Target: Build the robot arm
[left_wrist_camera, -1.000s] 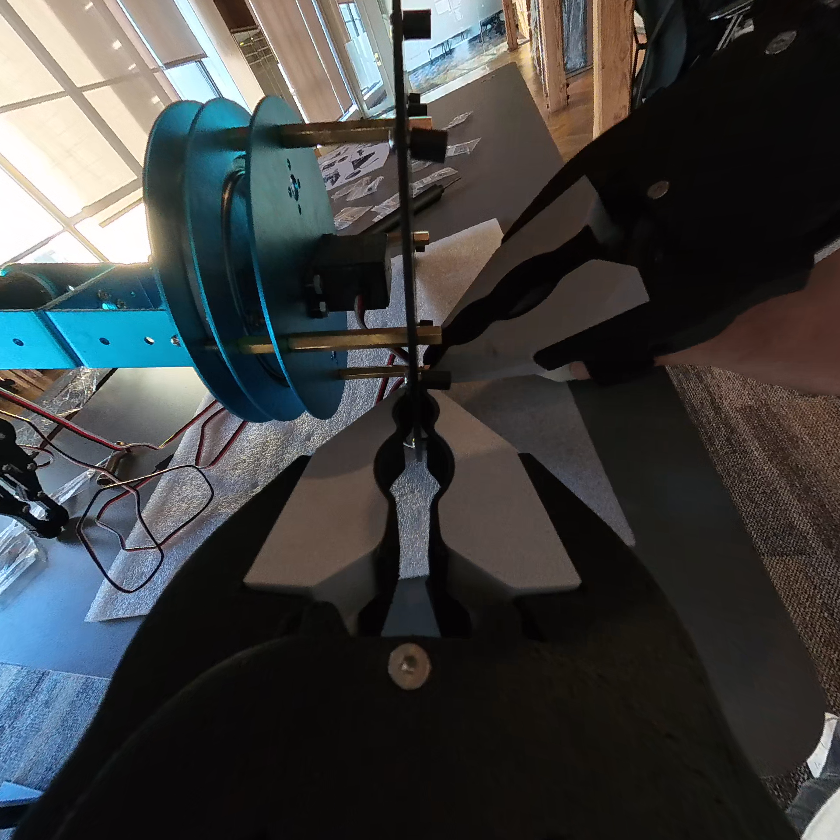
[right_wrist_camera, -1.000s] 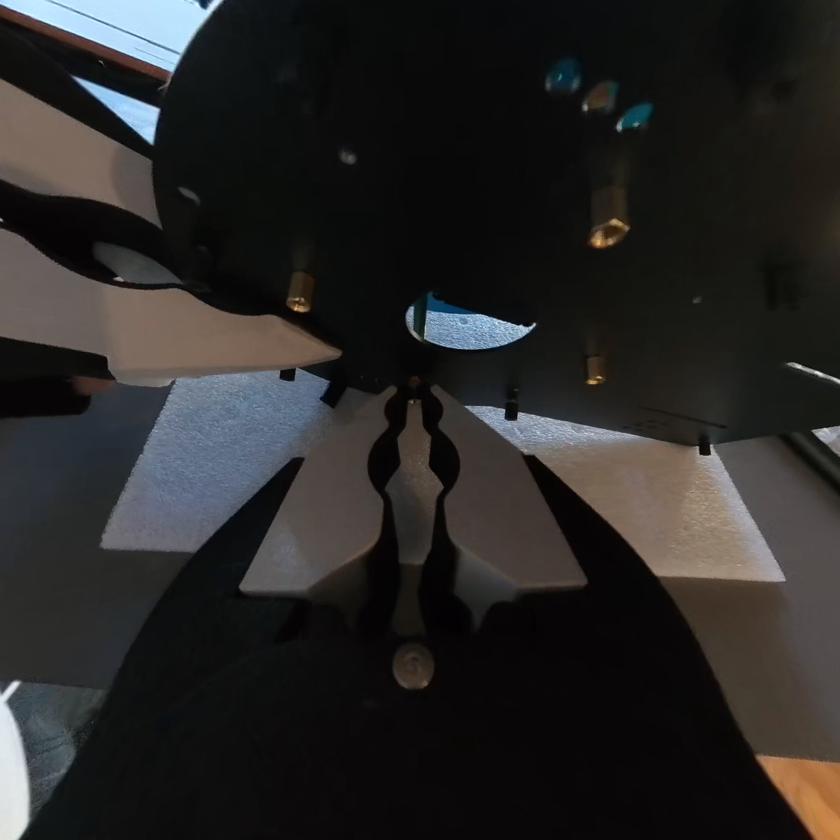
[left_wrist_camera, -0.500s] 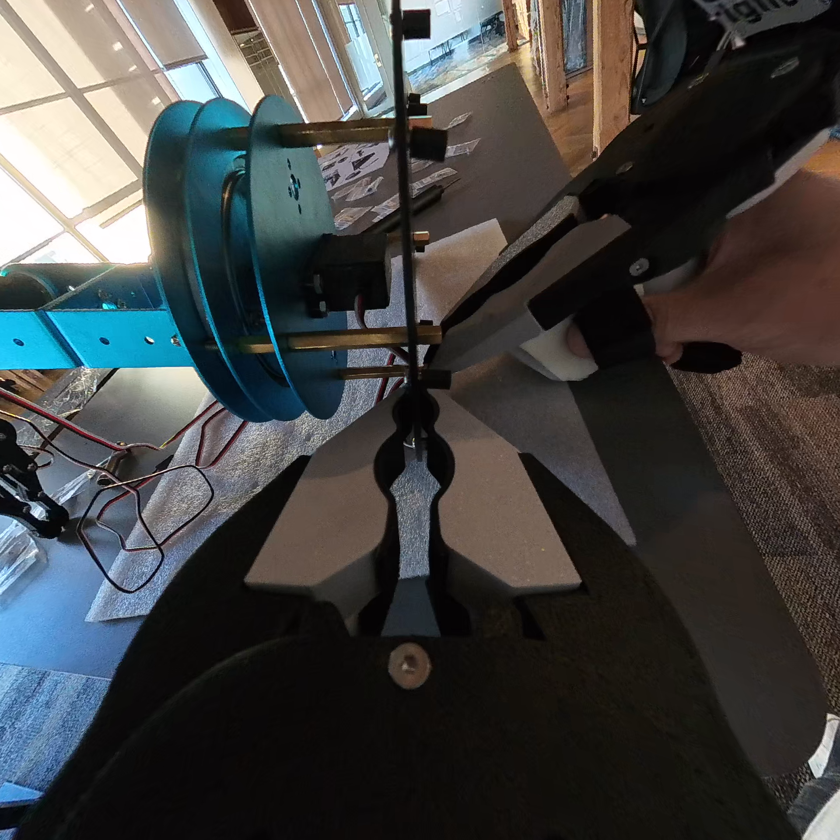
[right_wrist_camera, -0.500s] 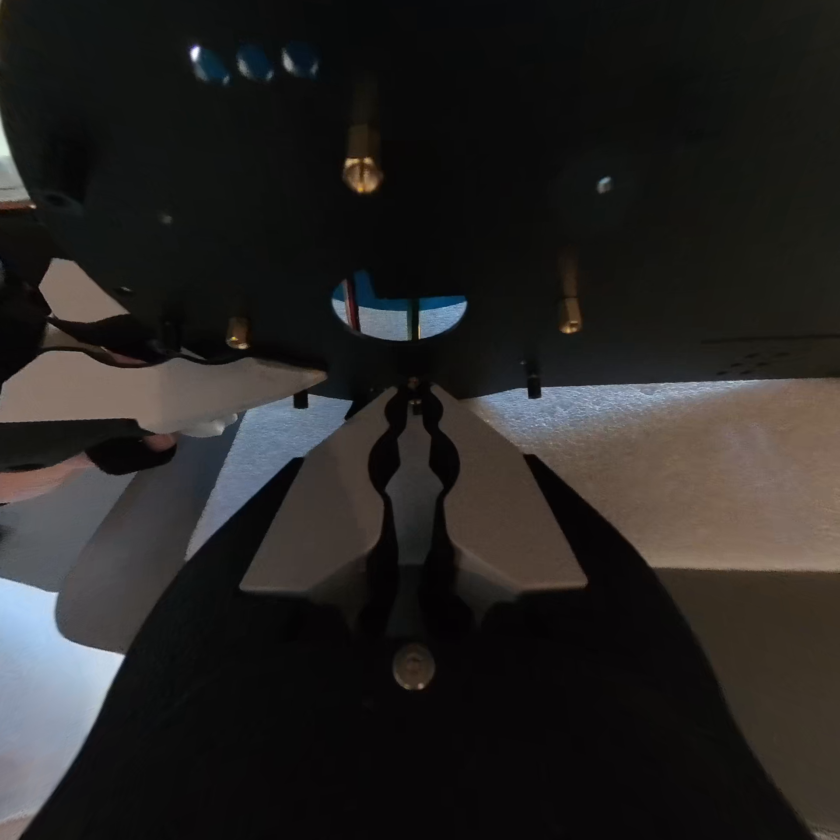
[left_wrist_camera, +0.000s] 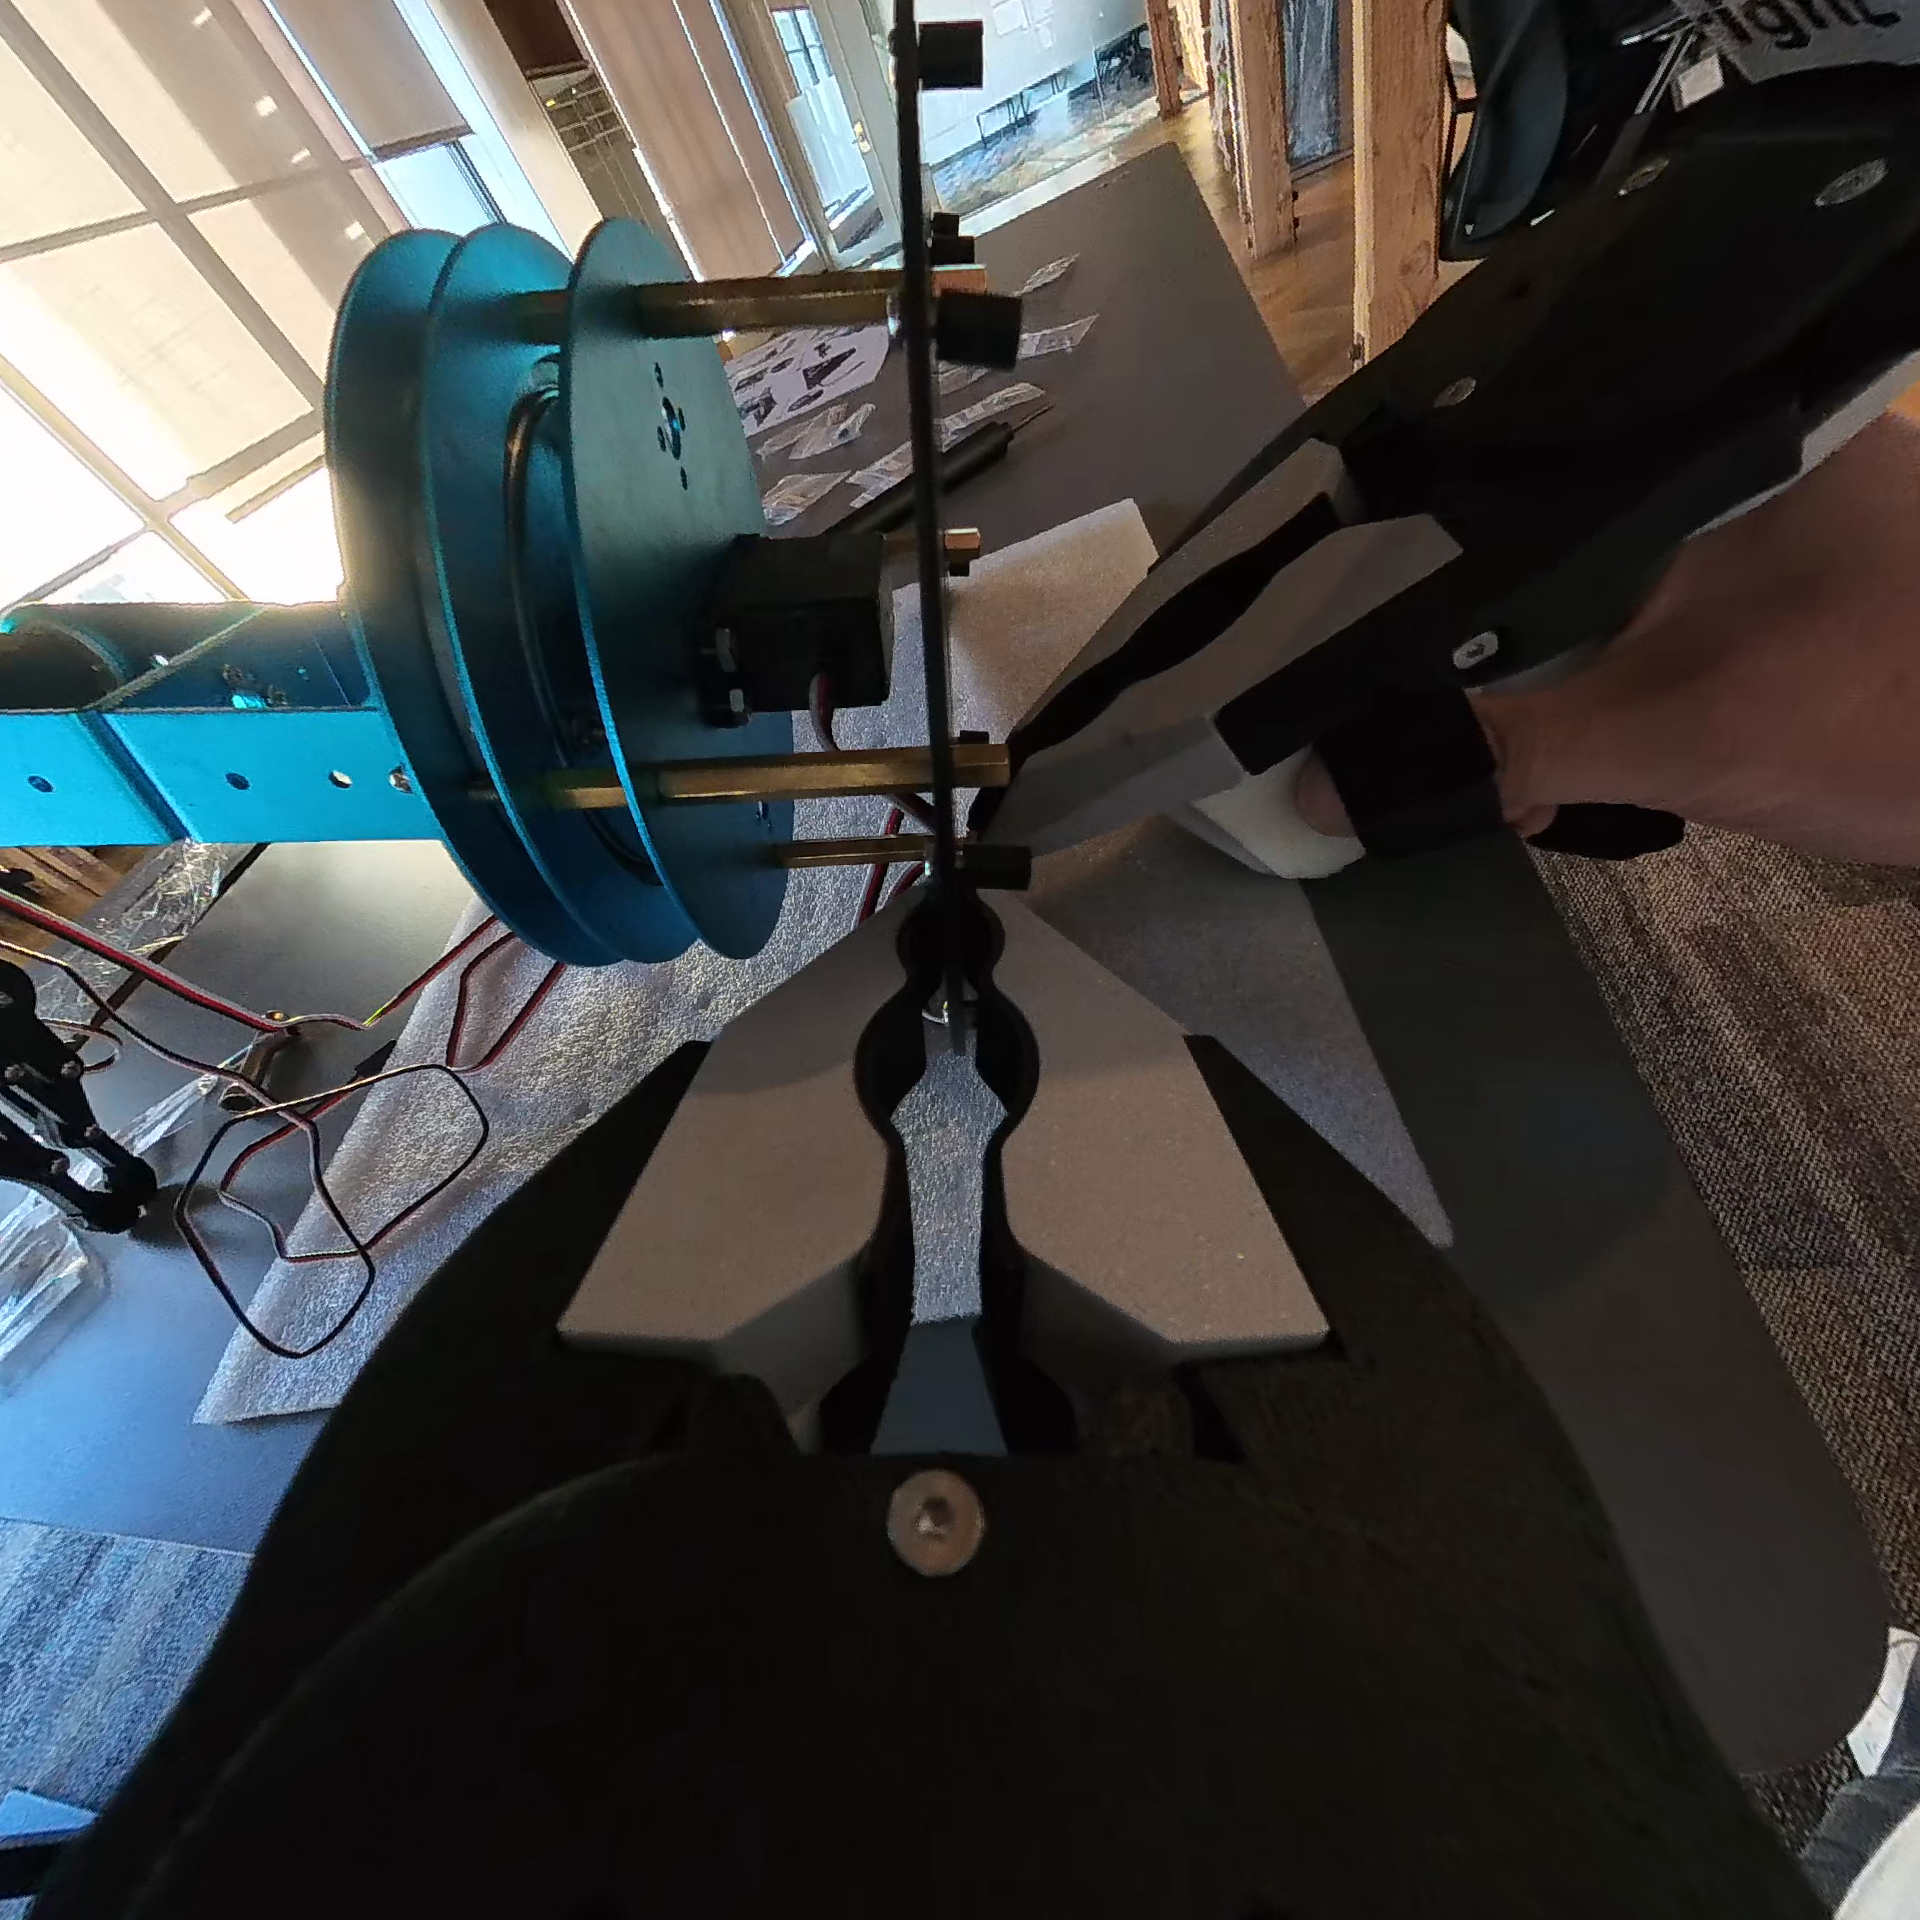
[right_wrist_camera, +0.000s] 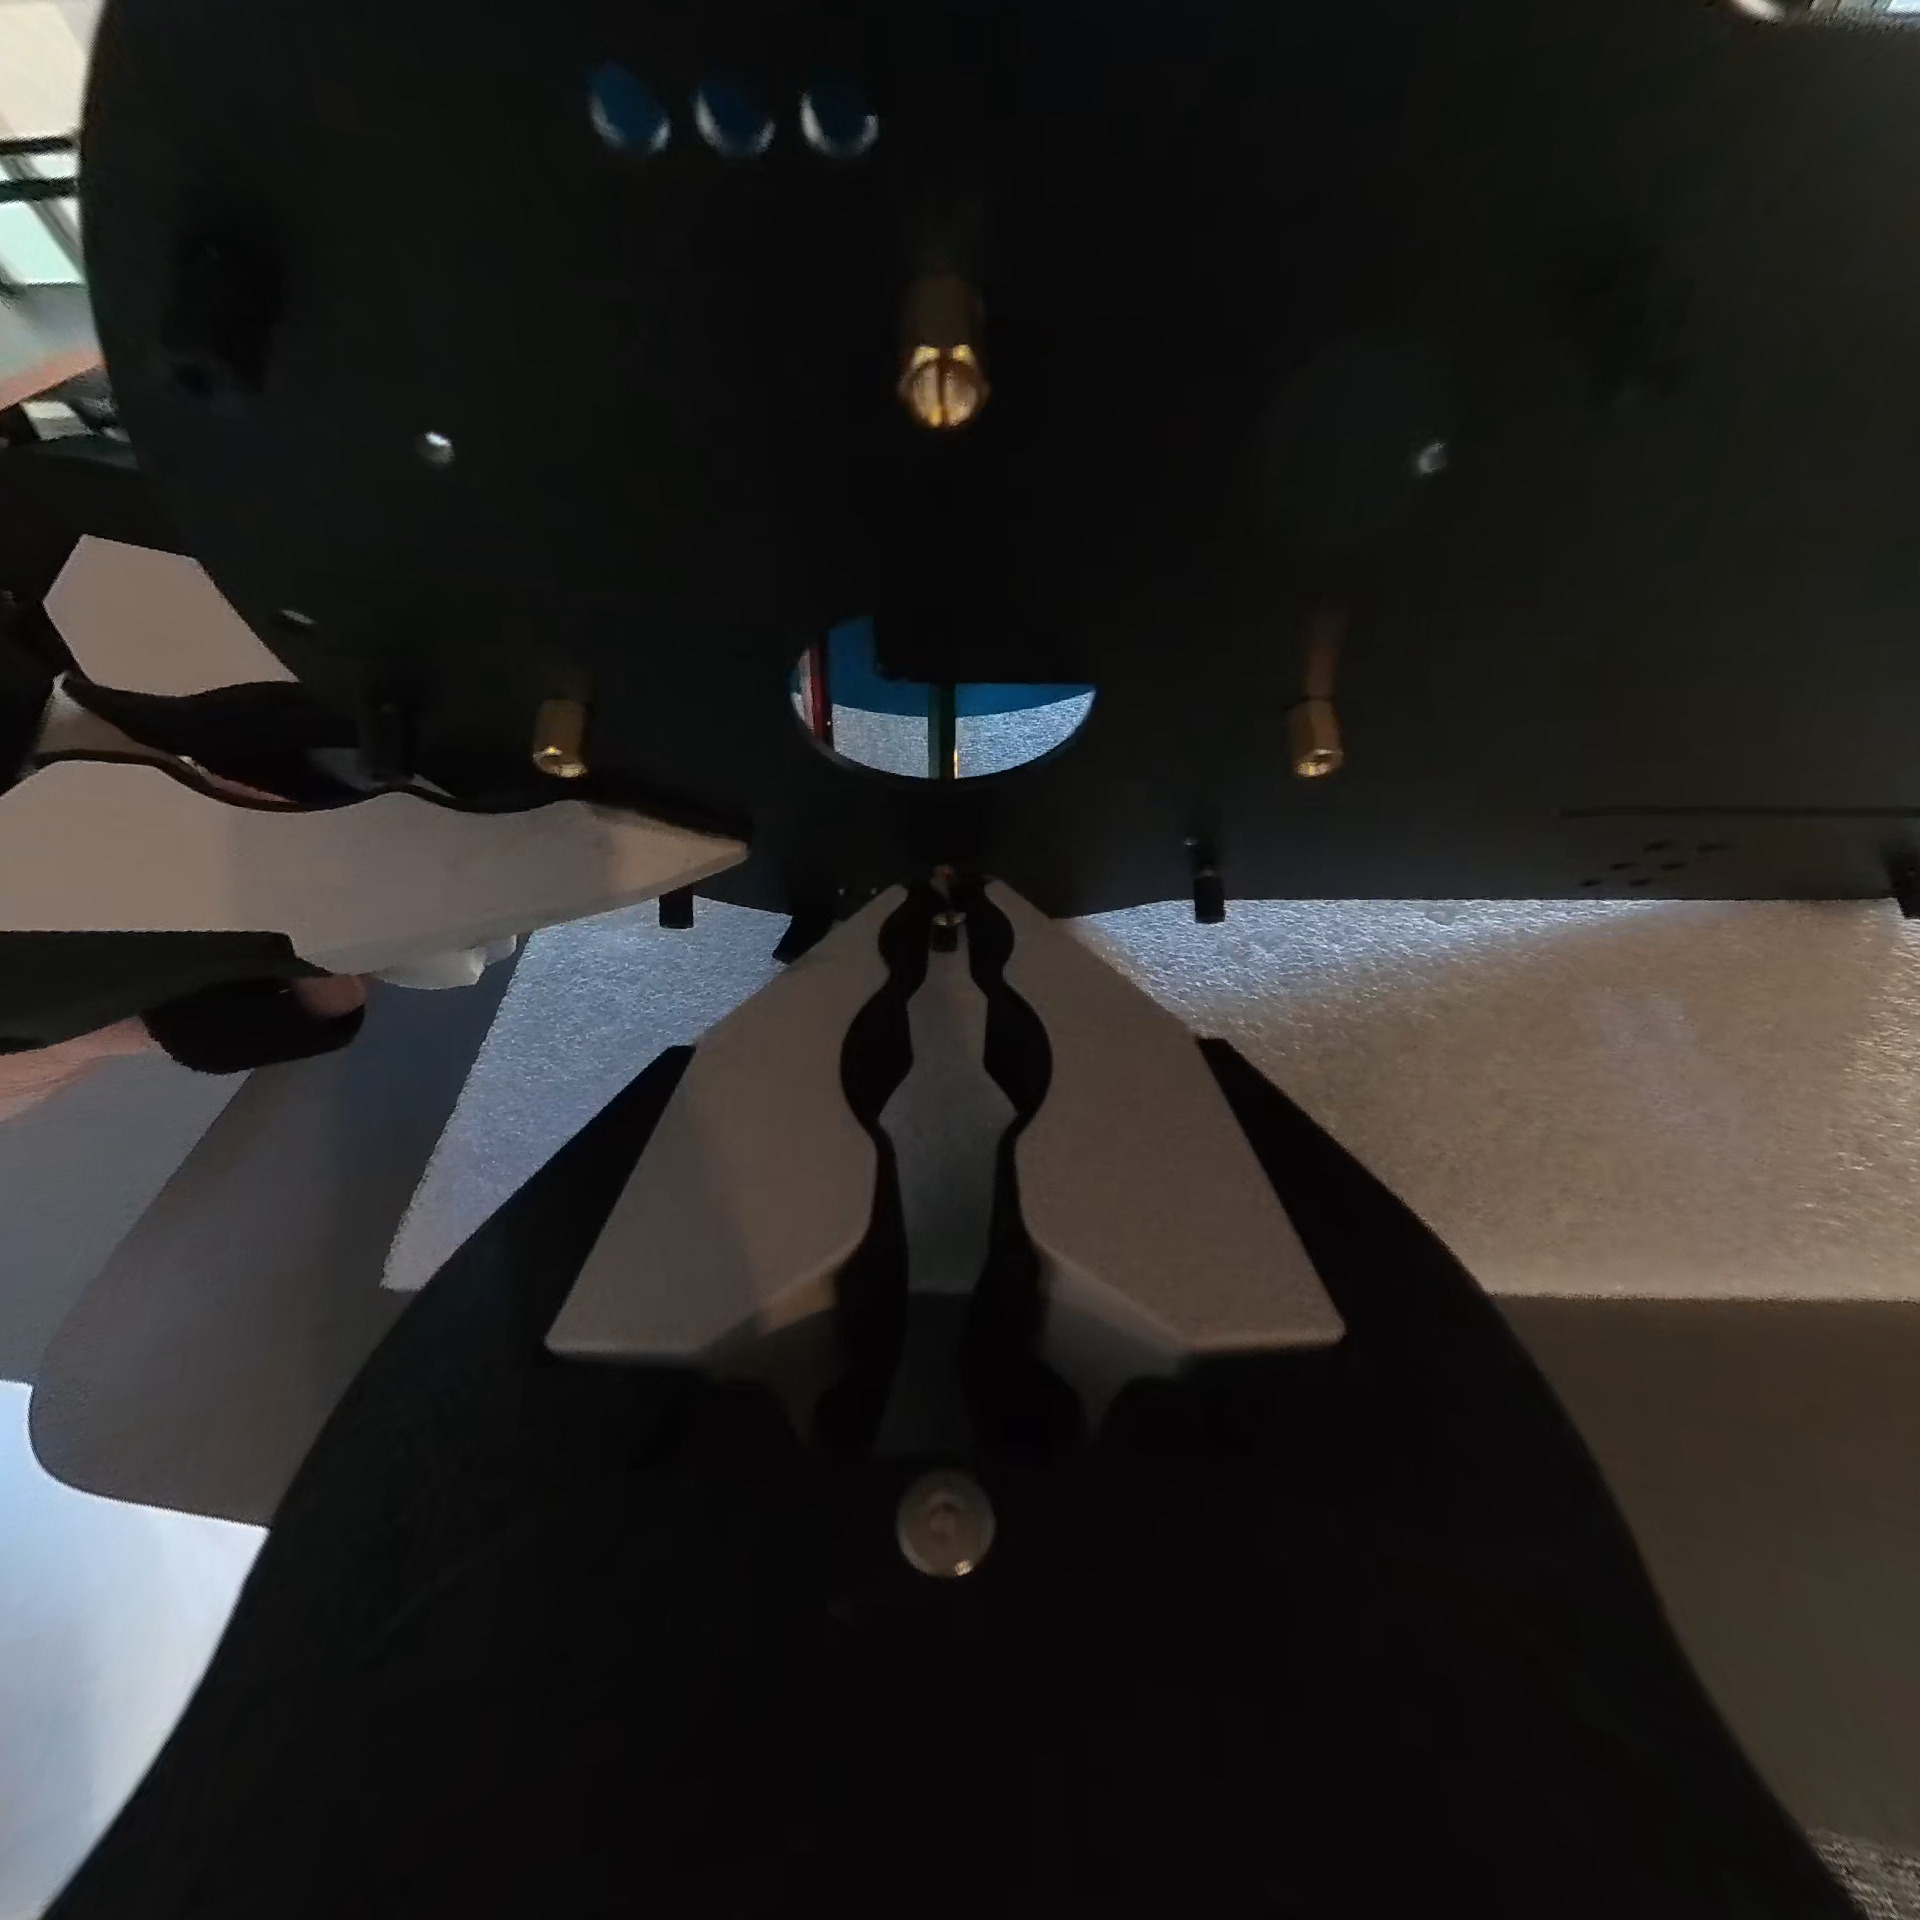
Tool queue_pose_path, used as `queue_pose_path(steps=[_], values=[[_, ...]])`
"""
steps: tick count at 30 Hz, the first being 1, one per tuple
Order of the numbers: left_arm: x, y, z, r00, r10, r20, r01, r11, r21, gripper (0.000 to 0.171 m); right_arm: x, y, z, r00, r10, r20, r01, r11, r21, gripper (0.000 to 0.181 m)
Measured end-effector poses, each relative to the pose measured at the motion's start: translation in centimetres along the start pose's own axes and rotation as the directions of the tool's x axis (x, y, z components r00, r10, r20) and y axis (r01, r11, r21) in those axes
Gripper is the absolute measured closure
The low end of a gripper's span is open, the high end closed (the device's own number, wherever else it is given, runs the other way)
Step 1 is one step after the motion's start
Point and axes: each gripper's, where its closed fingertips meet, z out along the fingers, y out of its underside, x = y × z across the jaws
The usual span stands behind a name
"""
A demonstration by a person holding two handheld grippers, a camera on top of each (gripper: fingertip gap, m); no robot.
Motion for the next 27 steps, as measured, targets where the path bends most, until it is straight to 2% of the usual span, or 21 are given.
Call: queue_pose_path(steps=[7,12,21,27], values=[[0.0,0.0,0.0,1.0,-0.001,-0.002,0.001,1.0,0.001,0.171,0.02,0.0,-0.03,1.0,-0.009,-0.007,0.009,1.0,0.0,0.175],[0.01,0.0,-0.01,1.0,-0.004,-0.003,0.004,1.0,0.003,0.171,0.28,-0.09,-0.11,0.996,-0.064,-0.064,0.064,0.998,0.001,0.172],[0.0,0.0,0.0,1.0,-0.009,-0.002,0.009,1.0,0.007,0.171,0.02,-0.02,-0.05,0.983,-0.155,-0.102,0.153,0.988,-0.024,0.177],[0.01,0.01,0.01,1.0,-0.012,-0.002,0.012,1.0,0.009,0.171,0.0,0.05,-0.05,0.999,-0.032,-0.026,0.032,0.999,-0.003,0.177]])
